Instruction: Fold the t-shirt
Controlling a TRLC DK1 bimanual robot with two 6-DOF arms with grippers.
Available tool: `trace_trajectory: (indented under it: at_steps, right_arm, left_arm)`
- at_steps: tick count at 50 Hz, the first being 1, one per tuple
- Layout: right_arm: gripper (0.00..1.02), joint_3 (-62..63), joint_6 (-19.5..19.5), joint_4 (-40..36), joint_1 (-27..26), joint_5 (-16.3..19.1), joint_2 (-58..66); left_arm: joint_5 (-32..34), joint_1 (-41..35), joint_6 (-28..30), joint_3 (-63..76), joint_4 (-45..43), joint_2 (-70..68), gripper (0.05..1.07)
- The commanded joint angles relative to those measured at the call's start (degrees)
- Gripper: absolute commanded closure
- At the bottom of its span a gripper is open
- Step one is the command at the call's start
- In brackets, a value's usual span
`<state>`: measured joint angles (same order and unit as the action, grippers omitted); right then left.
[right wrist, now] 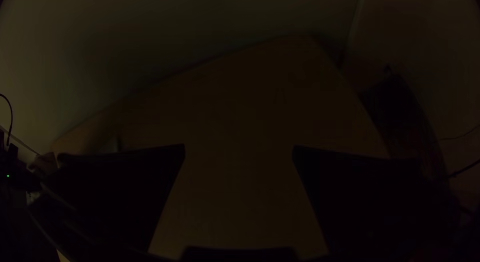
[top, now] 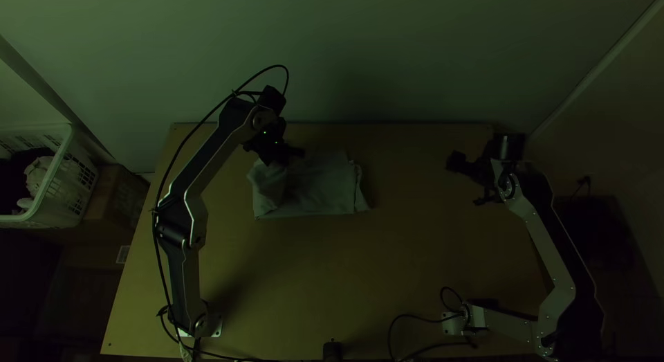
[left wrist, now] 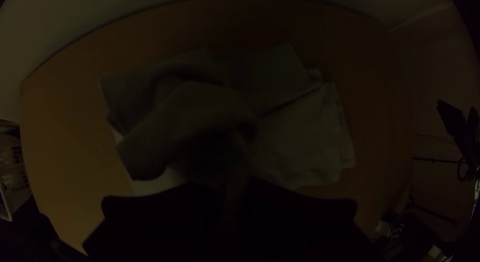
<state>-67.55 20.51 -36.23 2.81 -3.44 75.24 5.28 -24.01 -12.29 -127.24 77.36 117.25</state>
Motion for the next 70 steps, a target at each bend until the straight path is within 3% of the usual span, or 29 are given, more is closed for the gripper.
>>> trace_trajectory:
  at_steps: [1,24,26,29,33,42,46,70]
  right_arm:
    - [0.04,1.6,0.6,0.8,-0.3,0.1,-1.8]
    - [0.04,7.8,1.2,4.2,-0.3,0.1,-4.5]
    - [0.04,8.3,1.2,4.6,-0.2,0.1,-4.8]
    - [0.04,9.3,1.2,5.1,-0.2,0.1,-5.2]
    - [0.04,10.3,1.5,5.2,0.3,0.1,-5.6]
    - [0.04,15.1,2.6,7.7,2.6,0.1,-7.2]
    - [0.04,16.7,3.3,9.0,3.0,0.1,-7.8]
    - [0.04,16.2,2.6,10.8,3.9,0.1,-12.0]
  left_arm:
    - [0.0,-2.1,-3.2,-2.8,-1.0,2.5,1.05]
    - [1.8,-9.6,-9.1,-5.0,-9.9,9.2,1.01]
    - [1.9,-10.1,-9.2,-5.0,-11.1,9.6,0.9]
    - [2.4,-11.0,-9.2,-5.0,-12.7,10.4,0.63]
    - [3.5,-12.0,-9.2,-5.6,-14.5,11.1,0.1]
    - [17.0,-12.4,-21.2,-6.3,-24.5,10.9,0.09]
    - [22.2,-12.4,-23.2,-6.2,-25.2,10.5,0.09]
    - [21.5,-2.3,-15.0,-0.8,-24.3,0.2,0.09]
